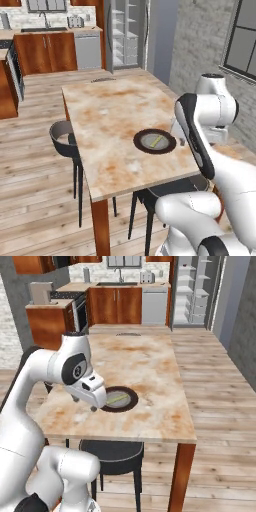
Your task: Retrieve the butter from the fridge and place it on a plate on the dining table. Then retrieve the butter knife by the fridge and place it near the plate.
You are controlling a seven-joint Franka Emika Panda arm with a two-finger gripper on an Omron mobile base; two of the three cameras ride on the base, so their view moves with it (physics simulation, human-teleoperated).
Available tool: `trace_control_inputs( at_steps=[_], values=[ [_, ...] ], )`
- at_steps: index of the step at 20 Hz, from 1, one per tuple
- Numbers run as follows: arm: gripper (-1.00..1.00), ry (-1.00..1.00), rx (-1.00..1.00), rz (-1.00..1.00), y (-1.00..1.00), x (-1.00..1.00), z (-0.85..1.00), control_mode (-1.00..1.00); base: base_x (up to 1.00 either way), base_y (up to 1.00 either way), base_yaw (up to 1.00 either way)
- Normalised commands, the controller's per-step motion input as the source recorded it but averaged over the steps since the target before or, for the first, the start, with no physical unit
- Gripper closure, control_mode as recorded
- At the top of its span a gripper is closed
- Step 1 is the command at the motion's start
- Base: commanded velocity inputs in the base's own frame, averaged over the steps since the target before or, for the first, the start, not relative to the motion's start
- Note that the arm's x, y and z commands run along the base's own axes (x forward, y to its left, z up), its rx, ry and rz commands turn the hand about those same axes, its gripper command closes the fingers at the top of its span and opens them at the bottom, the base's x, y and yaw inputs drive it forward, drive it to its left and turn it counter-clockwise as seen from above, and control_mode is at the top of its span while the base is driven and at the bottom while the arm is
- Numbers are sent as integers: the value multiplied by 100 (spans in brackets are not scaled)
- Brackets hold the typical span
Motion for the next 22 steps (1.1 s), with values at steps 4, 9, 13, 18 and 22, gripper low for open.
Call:
trace_control_inputs(
  at_steps=[4,9,13,18,22],
  values=[
    [-100,-16,-2,19,0,-20,-1,-100,0,0,0],
    [-100,-15,-7,22,0,0,-12,-100,0,0,0],
    [-100,0,-3,11,0,0,-24,-100,0,0,0],
    [-100,0,0,0,0,0,0,-100,0,0,0],
    [-100,0,0,0,0,0,-1,-100,0,0,0]
  ],
)
